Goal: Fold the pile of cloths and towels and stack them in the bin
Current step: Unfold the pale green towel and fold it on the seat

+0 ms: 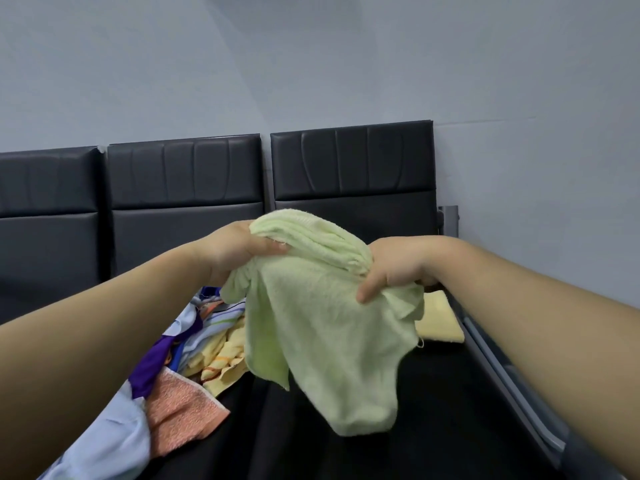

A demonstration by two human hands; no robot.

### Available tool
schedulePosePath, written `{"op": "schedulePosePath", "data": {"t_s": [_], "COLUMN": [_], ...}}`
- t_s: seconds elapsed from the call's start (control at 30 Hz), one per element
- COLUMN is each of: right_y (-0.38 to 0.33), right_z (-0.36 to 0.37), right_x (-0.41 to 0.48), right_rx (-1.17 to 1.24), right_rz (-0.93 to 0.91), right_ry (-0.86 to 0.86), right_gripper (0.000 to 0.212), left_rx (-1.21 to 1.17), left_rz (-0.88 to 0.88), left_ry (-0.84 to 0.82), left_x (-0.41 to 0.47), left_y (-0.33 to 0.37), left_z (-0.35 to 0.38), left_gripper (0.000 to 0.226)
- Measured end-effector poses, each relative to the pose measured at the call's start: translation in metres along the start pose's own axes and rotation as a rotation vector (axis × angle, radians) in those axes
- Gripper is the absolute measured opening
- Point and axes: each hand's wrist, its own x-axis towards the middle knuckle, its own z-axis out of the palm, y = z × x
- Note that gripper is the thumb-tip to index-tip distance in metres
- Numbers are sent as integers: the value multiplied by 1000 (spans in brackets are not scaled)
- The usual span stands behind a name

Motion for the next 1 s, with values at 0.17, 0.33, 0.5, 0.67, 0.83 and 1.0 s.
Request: {"op": "schedulePosePath", "data": {"t_s": [0.17,0.33,0.5,0.67,0.83,1.0], "right_y": [3,13,9,14,65,132], "right_z": [-3,0,-26,-34,17,85], "right_x": [29,74,91,76,57,64], "right_rx": [-411,-582,-643,-538,-511,-399], "right_rz": [102,46,-79,-175,-116,68], "right_ry": [167,414,804,809,269,-5], "right_gripper": [26,9,16,10,21,29], "left_rx": [1015,1308,1361,1409,1335,1208], "left_rz": [-121,-50,170,177,-111,-351], "left_ry": [49,245,475,434,-25,-314], "left_x": [12,44,67,57,33,28], "left_y": [-14,-25,-14,-1,-53,-131], "left_z": [-4,-19,-30,-17,11,34], "left_gripper": [27,5,9,14,27,49]}}
